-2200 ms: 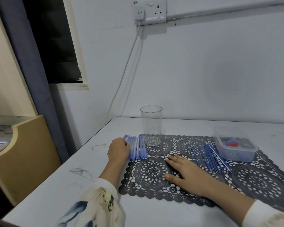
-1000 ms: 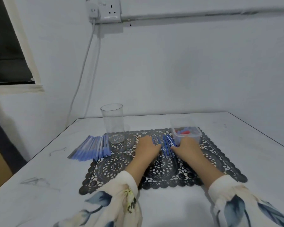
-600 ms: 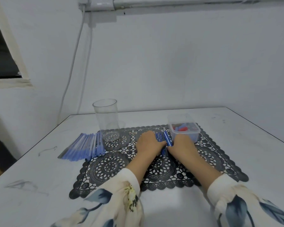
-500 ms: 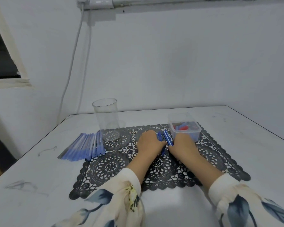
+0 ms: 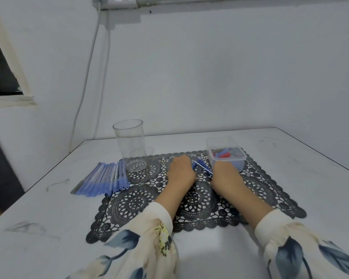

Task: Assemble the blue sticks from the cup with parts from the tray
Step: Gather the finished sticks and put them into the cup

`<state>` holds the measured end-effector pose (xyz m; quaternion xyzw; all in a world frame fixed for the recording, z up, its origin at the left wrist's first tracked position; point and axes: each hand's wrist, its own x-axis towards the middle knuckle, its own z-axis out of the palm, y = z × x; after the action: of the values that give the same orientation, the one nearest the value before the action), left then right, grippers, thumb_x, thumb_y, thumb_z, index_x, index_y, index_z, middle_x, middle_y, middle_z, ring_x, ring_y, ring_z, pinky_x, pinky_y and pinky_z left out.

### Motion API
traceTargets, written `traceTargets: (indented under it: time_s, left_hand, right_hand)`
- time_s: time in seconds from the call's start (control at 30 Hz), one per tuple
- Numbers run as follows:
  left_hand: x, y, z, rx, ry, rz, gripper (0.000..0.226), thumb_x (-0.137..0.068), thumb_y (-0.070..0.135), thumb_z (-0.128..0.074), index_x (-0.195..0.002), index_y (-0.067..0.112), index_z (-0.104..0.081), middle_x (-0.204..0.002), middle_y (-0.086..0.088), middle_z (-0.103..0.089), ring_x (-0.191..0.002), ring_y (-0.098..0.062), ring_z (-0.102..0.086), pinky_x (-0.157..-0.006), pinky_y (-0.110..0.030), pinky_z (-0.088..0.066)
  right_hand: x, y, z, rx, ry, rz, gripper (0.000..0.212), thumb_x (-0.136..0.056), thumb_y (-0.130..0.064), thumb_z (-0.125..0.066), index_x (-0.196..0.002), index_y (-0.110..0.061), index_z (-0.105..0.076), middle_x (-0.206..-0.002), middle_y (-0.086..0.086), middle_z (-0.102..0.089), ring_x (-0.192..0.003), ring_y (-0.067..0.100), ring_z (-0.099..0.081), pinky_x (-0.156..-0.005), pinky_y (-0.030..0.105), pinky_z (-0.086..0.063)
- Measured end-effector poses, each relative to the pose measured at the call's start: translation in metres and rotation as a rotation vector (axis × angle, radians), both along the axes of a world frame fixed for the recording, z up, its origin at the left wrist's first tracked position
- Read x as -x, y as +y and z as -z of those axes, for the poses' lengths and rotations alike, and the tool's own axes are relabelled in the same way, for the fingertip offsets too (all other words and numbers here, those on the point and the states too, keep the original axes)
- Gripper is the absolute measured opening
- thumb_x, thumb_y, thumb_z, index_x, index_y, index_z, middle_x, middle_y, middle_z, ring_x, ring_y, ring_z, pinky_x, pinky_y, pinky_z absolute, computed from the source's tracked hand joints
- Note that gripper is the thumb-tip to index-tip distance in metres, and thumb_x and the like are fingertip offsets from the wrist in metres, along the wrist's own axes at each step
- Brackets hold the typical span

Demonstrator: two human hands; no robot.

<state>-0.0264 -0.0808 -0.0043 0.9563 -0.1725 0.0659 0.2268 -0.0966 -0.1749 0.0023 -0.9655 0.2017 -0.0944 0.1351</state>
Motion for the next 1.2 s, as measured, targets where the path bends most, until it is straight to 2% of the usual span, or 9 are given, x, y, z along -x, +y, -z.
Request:
traceTargets:
  time_s: [0.17, 0.4, 0.53, 0.7, 0.77, 0.87, 1.0, 1.1, 1.2]
  left_hand:
    - [0.004, 0.001, -0.004, -0.07, -0.026, 0.026, 0.016, -0.082, 0.006, -0.06, -0.074, 0.008, -0.046, -0.089, -0.013, -0.062, -0.086, -0.028, -0.061, -0.061, -0.03, -0.04]
    - [0.01, 0.002, -0.006, -0.074, -0.005, 0.029, 0.007, -0.085, 0.005, -0.056, -0.082, 0.008, -0.05, -0.096, -0.013, -0.061, -0.09, -0.027, -0.059, -0.063, -0.029, -0.039]
    - [0.014, 0.003, -0.008, -0.101, 0.024, 0.049, 0.011, -0.086, 0.004, -0.053, -0.079, 0.01, -0.047, -0.087, -0.008, -0.058, -0.089, -0.026, -0.058, -0.065, -0.028, -0.039]
    - [0.012, 0.008, -0.015, -0.084, 0.151, 0.063, 0.02, -0.086, 0.007, -0.052, -0.069, 0.008, -0.041, -0.068, -0.002, -0.04, -0.079, -0.024, -0.047, -0.065, -0.029, -0.037]
    - [0.009, 0.011, -0.02, -0.044, 0.2, 0.056, 0.006, -0.087, 0.009, -0.052, -0.089, 0.004, -0.05, -0.084, -0.009, -0.05, -0.088, -0.027, -0.051, -0.07, -0.033, -0.04]
    - [0.001, 0.016, -0.022, 0.028, 0.288, 0.021, 0.024, -0.088, 0.007, -0.05, -0.11, -0.003, -0.049, -0.111, -0.018, -0.056, -0.104, -0.031, -0.056, -0.083, -0.038, -0.047]
    - [-0.008, 0.018, -0.02, 0.147, 0.409, -0.01, 0.01, -0.086, 0.002, -0.055, -0.092, 0.001, -0.047, -0.102, -0.018, -0.059, -0.096, -0.031, -0.062, -0.079, -0.037, -0.053]
    - [-0.012, 0.018, -0.019, 0.25, 0.414, -0.033, 0.016, -0.086, 0.005, -0.055, -0.074, 0.007, -0.046, -0.073, -0.007, -0.054, -0.079, -0.029, -0.058, -0.075, -0.034, -0.053]
    - [-0.011, 0.016, -0.022, 0.479, 0.534, -0.034, 0.011, -0.089, -0.002, -0.051, -0.079, 0.001, -0.045, -0.074, -0.013, -0.051, -0.071, -0.027, -0.052, -0.067, -0.034, -0.048]
  right_hand:
    - [0.006, 0.005, -0.003, 0.053, -0.004, -0.033, 0.038, -0.091, 0.001, -0.042, -0.13, -0.001, -0.046, -0.107, 0.013, -0.063, -0.096, 0.025, -0.062, -0.074, 0.03, -0.048]
    - [0.011, 0.01, -0.008, 0.041, 0.091, -0.036, 0.019, -0.089, -0.001, -0.049, -0.105, 0.0, -0.058, -0.1, 0.012, -0.063, -0.091, 0.024, -0.061, -0.073, 0.027, -0.046]
    - [0.012, 0.009, -0.02, -0.041, 0.235, 0.011, 0.026, -0.09, -0.009, -0.053, -0.115, -0.002, -0.054, -0.075, 0.003, -0.049, -0.078, 0.02, -0.05, -0.068, 0.022, -0.039]
    - [0.013, 0.0, -0.018, -0.215, 0.105, 0.005, 0.033, -0.09, -0.006, -0.047, -0.122, 0.001, -0.051, -0.086, 0.008, -0.051, -0.075, 0.02, -0.049, -0.062, 0.025, -0.036]
    - [0.013, -0.004, -0.019, -0.294, 0.097, 0.004, 0.027, -0.092, -0.01, -0.046, -0.117, 0.0, -0.055, -0.096, 0.01, -0.057, -0.083, 0.022, -0.051, -0.065, 0.024, -0.037]
    - [0.012, -0.007, -0.02, -0.392, 0.079, -0.006, 0.032, -0.095, -0.012, -0.044, -0.124, -0.002, -0.052, -0.11, 0.012, -0.057, -0.093, 0.023, -0.053, -0.073, 0.025, -0.039]
    - [0.011, -0.009, -0.018, -0.471, 0.058, 0.007, 0.033, -0.093, -0.008, -0.043, -0.124, -0.003, -0.052, -0.12, 0.014, -0.055, -0.105, 0.025, -0.053, -0.08, 0.027, -0.041]
    - [0.011, -0.011, -0.018, -0.604, 0.008, 0.009, 0.031, -0.093, -0.005, -0.043, -0.121, -0.002, -0.054, -0.103, 0.01, -0.06, -0.088, 0.022, -0.053, -0.067, 0.026, -0.041]
    - [0.01, -0.011, -0.02, -0.778, -0.06, 0.012, 0.033, -0.093, 0.002, -0.035, -0.123, 0.0, -0.049, -0.071, -0.001, -0.055, -0.06, 0.013, -0.047, -0.051, 0.021, -0.036]
